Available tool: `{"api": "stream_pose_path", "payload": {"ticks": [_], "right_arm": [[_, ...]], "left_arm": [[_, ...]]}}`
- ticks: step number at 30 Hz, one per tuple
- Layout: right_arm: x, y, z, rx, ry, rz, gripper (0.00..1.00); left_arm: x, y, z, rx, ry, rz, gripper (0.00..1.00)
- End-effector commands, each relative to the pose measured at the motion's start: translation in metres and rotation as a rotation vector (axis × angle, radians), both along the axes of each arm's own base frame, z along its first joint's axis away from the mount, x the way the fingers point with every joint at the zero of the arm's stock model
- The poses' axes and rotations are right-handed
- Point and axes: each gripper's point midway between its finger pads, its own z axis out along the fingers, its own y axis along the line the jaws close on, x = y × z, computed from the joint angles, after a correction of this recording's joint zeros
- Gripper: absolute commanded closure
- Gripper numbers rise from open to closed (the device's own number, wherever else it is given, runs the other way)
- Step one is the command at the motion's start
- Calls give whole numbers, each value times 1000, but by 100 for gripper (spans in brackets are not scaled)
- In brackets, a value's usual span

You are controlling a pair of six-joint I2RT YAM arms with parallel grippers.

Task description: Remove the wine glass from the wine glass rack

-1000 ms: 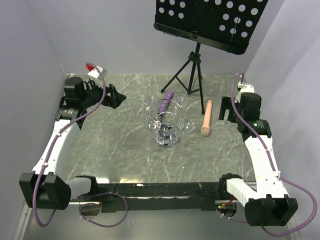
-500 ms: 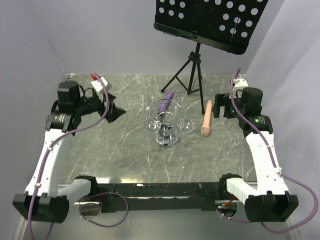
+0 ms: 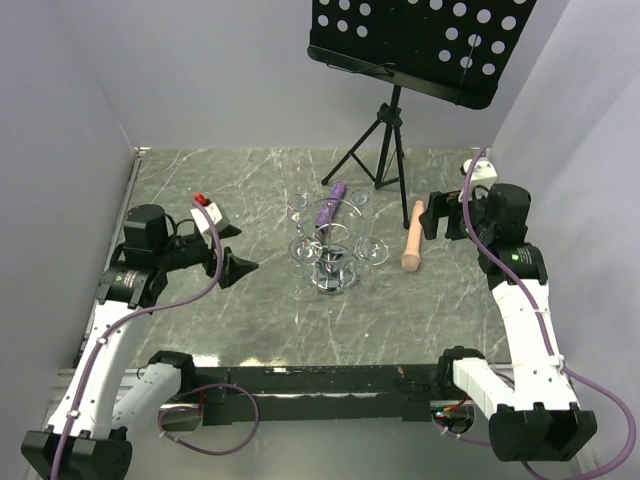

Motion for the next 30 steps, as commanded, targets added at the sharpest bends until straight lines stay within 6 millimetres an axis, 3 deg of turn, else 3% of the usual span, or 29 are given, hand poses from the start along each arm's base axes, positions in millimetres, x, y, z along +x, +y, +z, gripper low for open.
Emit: {"api": "stream_pose_path", "payload": {"ticks": [1,6,10,15,19,25,30], "right_arm": [[11,-6,17,-16,-80,-24,0],[14,-8,20,-36,-89,-23,0],[14,-10,7,-46,-70,-32,0],[14,-19,-14,-70,1,-74,1],[14,-30,-20,-115,12,-109,1],[14,-25,-25,-75,13,-107,0],[8,-26,-44,-80,55,-106,0]], "left_arm": [[-3,-15,3,-8,-86,-95,0],[-2,-31,-7,-1,-152,-150,0],[-2,-44,-4,-27,-196,-162,2],[0,-49,-16,6,-208,-173,16],[-3,-51,-20,12,-206,-205,19],[2,-62,-30,-3,-165,-263,28],[1,-72,-33,-24,-157,-309,33]]}}
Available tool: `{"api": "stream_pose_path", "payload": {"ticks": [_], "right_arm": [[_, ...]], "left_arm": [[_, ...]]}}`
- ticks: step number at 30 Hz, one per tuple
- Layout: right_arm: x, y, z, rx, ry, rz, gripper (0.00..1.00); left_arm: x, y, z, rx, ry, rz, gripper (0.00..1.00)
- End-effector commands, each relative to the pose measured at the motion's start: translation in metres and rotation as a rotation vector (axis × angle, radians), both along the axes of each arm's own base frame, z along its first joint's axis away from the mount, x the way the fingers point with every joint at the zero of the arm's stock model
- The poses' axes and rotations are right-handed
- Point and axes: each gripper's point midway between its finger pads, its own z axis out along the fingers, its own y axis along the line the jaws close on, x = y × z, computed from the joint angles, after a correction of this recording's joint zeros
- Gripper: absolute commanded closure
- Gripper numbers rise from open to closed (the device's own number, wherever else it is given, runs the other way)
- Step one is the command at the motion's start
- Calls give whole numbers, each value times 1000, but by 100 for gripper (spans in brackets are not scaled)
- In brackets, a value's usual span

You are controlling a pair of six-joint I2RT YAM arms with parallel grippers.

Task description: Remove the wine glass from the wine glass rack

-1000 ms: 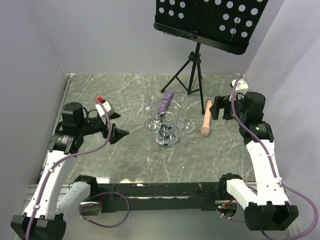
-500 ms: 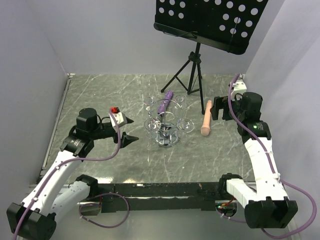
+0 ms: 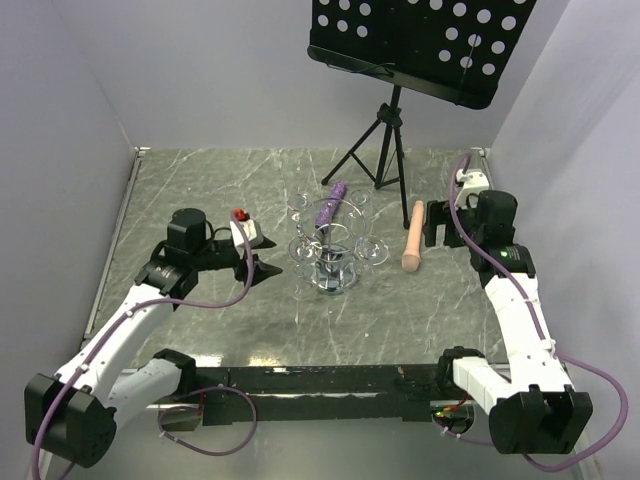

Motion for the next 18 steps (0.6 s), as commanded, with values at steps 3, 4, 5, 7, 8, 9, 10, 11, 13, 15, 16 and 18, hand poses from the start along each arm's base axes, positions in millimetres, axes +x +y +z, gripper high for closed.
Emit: {"api": "stream_pose_path", "payload": {"ticks": [3,4,5,7,8,9,10,11,13,15,16,18], "right_arm": [[-2,-6,-12,-21,5,-7,0],[-2,-7,-17,-27,13,-10,0],[-4,-10,-23,-34,29,-11,0],[-7,-15,-34,-55,69,-21,0],[-7,-22,-38,-68,88,-50,0],[-8,-27,-41,-70,107,-72,0],[-8,-32,-42,-66,119,-92,0],[-7,-35,-41,-59,122,-100,0],[-5,-40,-36,-52,118,-112,0],[-2,-41,-32,-52,110,-111,0],[-1,-41,-31,-52,105,-111,0],[-1,-42,-27,-57,98,-110,0]], "left_arm": [[-11,-21,14,-33,-52,-165,39],[-12,-23,13,-30,-46,-180,40],[-12,-24,11,-32,-51,-189,42],[-12,-26,7,-50,-68,-192,42],[-12,-27,6,-60,-72,-192,43],[-12,-28,4,-68,-75,-194,43],[-12,-31,5,-80,-87,-199,43],[-12,-34,5,-86,-93,-202,43],[-12,-39,5,-98,-89,-209,43],[-13,-41,5,-106,-97,-215,43],[-12,-41,4,-107,-98,-215,43],[-12,-43,2,-94,-106,-236,44]]}}
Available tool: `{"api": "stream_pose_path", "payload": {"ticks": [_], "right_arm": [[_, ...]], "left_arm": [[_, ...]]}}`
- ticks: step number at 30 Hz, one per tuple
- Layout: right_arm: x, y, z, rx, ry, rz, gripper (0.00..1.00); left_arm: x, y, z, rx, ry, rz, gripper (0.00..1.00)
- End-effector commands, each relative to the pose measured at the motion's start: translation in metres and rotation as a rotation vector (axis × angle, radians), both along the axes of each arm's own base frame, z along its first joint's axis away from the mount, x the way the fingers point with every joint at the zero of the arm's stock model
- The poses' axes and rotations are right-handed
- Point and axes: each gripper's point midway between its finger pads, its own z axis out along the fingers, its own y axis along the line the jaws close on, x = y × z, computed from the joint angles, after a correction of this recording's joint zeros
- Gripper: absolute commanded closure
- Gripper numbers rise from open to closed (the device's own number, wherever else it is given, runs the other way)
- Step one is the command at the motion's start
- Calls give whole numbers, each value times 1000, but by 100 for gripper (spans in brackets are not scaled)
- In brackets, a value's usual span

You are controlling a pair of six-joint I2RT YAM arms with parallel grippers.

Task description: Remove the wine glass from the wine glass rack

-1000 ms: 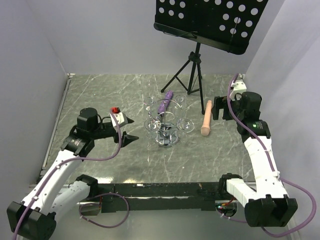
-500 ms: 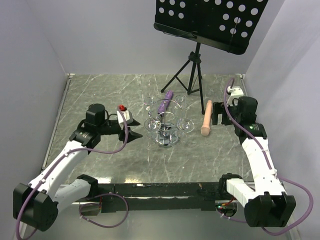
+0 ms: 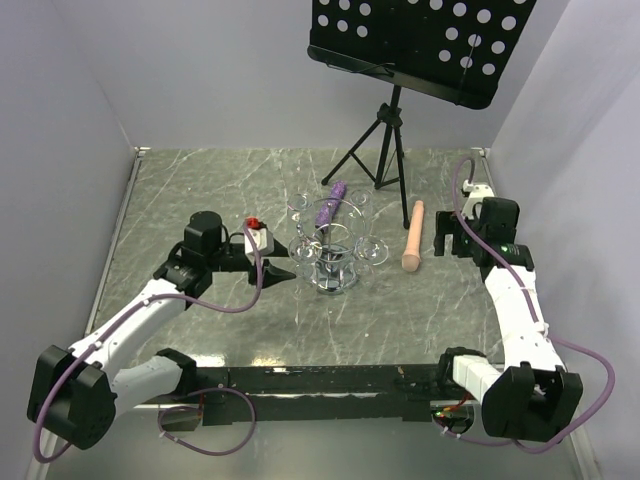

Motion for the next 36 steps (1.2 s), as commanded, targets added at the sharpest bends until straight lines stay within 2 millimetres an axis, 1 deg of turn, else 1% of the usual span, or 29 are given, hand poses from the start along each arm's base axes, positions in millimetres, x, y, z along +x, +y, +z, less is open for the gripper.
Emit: {"api": "stream_pose_path", "payload": {"ticks": [1,3,5,11,14,19,26,31,34,36], "right_arm": [[10,-5,32,-30,-77,7,0],[10,-6,38,-38,-84,9,0],[10,-7,40,-41,-84,8,0],[5,-6,41,-27,-75,1,0],[1,-7,39,-28,-64,-5,0],[-4,-9,37,-26,-51,-11,0],[-4,-10,37,-18,-34,-11,0],[-4,-9,35,-16,-21,-3,0],[-6,-9,30,-12,5,-10,0],[-6,-9,31,-15,-2,-7,0]], "left_arm": [[-2,-10,14,-36,-91,-78,45],[-1,-13,15,-30,-121,-106,45],[0,-17,15,-26,-119,-138,45],[0,-25,12,-45,-78,-158,47],[0,-26,9,-46,-60,-157,48],[1,-27,10,-57,-56,-150,49],[-1,-29,8,-75,-29,-144,51],[-1,-32,6,-61,-76,-150,54],[-1,-34,5,-62,-58,-157,58],[-1,-35,3,-64,-40,-159,62]]}}
